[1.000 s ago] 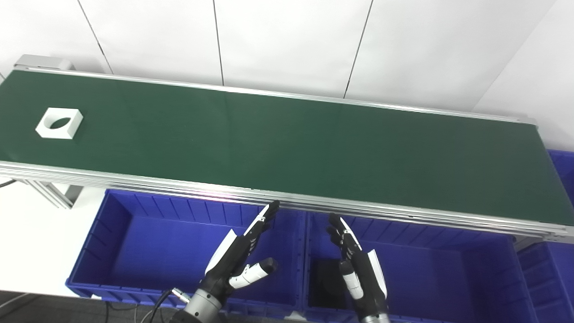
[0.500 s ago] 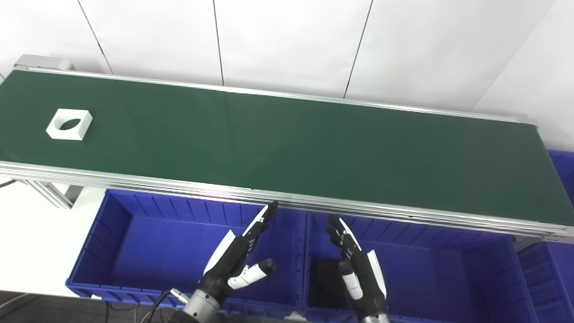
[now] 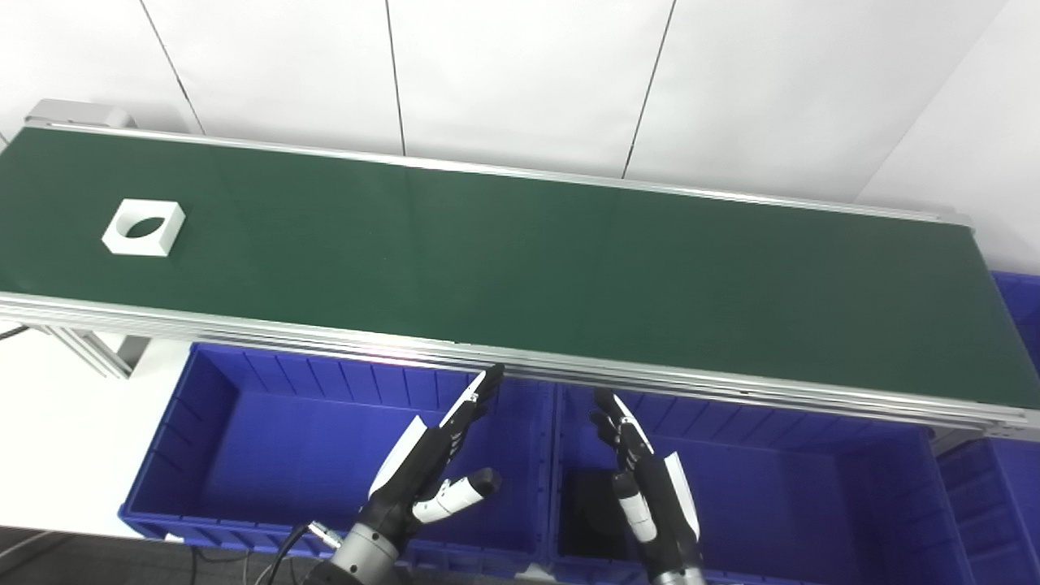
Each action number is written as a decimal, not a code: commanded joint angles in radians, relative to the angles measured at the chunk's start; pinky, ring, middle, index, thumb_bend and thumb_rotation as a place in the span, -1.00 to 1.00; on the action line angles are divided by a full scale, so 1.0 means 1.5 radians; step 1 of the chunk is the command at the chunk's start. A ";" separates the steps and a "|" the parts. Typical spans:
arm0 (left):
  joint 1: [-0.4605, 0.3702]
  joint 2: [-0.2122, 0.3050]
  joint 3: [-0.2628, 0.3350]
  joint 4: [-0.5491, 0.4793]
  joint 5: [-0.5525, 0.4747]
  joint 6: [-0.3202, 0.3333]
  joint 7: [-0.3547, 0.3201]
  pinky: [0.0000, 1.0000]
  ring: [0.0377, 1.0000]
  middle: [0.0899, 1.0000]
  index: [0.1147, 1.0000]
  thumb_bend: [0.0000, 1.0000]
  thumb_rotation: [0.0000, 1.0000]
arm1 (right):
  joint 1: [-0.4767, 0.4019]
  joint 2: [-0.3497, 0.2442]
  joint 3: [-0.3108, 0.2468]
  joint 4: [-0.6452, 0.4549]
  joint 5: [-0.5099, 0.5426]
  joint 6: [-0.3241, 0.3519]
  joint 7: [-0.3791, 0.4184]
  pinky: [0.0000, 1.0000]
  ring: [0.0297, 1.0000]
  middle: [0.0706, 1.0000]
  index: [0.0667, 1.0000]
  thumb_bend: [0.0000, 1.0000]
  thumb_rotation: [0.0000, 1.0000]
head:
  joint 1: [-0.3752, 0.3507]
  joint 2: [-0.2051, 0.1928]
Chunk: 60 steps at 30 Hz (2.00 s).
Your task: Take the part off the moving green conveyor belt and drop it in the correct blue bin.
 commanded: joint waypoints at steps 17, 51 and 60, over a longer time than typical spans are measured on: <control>-0.013 -0.002 -0.004 -0.015 -0.004 -0.021 -0.001 1.00 1.00 1.00 1.00 0.54 0.73 | -0.007 0.002 0.008 -0.009 -0.009 -0.043 -0.007 0.82 0.81 0.87 0.84 0.83 1.00 | 0.001 -0.001; -0.024 -0.006 -0.003 0.062 0.011 -0.078 0.013 1.00 1.00 1.00 1.00 0.60 0.66 | -0.025 -0.026 0.046 0.048 -0.003 -0.047 -0.054 0.81 0.81 0.88 0.83 0.80 1.00 | 0.022 -0.095; -0.023 -0.014 -0.007 0.069 0.029 -0.083 0.022 1.00 1.00 1.00 1.00 0.59 0.66 | -0.026 -0.038 0.056 0.050 0.009 -0.047 -0.063 0.82 0.80 0.88 0.83 0.81 1.00 | 0.065 -0.116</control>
